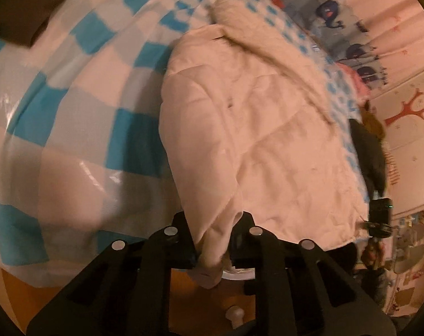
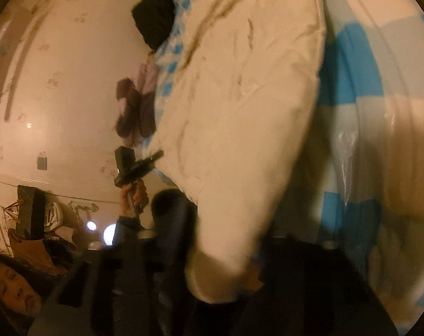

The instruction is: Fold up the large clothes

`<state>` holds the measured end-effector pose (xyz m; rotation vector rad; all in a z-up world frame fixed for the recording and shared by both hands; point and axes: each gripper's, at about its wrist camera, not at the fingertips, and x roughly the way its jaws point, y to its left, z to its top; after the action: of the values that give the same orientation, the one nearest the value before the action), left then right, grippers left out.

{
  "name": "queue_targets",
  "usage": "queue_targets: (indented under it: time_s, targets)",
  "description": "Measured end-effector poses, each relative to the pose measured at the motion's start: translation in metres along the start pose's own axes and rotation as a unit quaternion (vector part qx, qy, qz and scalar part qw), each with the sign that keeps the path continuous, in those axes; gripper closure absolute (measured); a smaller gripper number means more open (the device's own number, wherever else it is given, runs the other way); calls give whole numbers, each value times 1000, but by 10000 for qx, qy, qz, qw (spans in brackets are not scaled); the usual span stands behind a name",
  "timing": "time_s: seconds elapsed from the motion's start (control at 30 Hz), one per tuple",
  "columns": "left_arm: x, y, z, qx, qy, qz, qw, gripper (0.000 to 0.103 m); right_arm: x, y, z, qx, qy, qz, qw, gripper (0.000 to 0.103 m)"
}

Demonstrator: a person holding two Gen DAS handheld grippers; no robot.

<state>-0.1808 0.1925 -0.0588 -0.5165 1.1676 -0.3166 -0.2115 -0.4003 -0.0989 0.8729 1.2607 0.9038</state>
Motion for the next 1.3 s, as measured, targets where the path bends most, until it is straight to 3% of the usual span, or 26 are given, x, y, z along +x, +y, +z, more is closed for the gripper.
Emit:
queue_targets:
  time_s: [0.1, 0.17, 0.23, 0.3, 0.33, 0.37, 0.43, 0.57, 0.6, 0.67, 0.7, 0.73, 0.8, 1.1, 1.23, 1.3]
  targets:
    - [-19, -22, -8, 305, -45, -259, 9992, 89, -18, 21, -7, -319, -75, -30, 9995, 81]
    - [-22, -34, -20, 547, 141, -319, 9979, 87, -29, 26, -10, -419, -66, -112, 9990, 81]
    - [-11, -33, -28, 677, 396, -308, 9964, 76, -34, 17, -11, -343, 66, -210, 9992, 80]
    - [4, -15, -33, 507, 599, -154, 9968, 61, -30, 3, -11, -171, 182, -266, 9993, 73]
    - [13, -3, -34, 311, 667, -151, 9972, 58, -26, -7, -12, -70, 270, -263, 9993, 59]
    - [20, 8, -34, 132, 663, -184, 9975, 57, -23, -13, -13, -16, 319, -259, 9992, 54]
    - [28, 22, -33, -164, 637, -234, 9976, 50, -18, -24, -15, 66, 324, -166, 9993, 52]
    - [33, 31, -35, -341, 468, -277, 9979, 46, -15, -34, -17, 148, 159, 11, 9998, 52]
    - [34, 29, -35, -309, 430, -227, 9983, 46, -12, -34, -18, 124, 140, -21, 9998, 53]
    - [36, 28, -37, -251, 365, -149, 9989, 53, -9, -32, -20, 72, 61, -97, 9999, 68]
    - [35, 26, -38, -233, 341, -132, 9991, 77, -9, -31, -21, 55, -52, -114, 9999, 81]
    - [36, 24, -40, -249, 346, -255, 9988, 84, -10, -30, -22, 54, -147, -47, 9999, 83]
    - [29, 13, -43, -128, 215, -182, 9995, 89, -13, -19, -24, -43, -337, 28, 9994, 86]
    - [-83, -55, -33, 604, -707, -782, 9926, 92, -66, 58, -28, -790, -1195, 620, 9878, 88]
    - [-117, -75, -39, 877, -802, -933, 9885, 92, -76, 82, -44, -1029, -1244, 662, 9847, 88]
    - [-117, -75, -51, 1079, -582, -911, 9883, 91, -71, 78, -59, -1014, -1062, 523, 9878, 88]
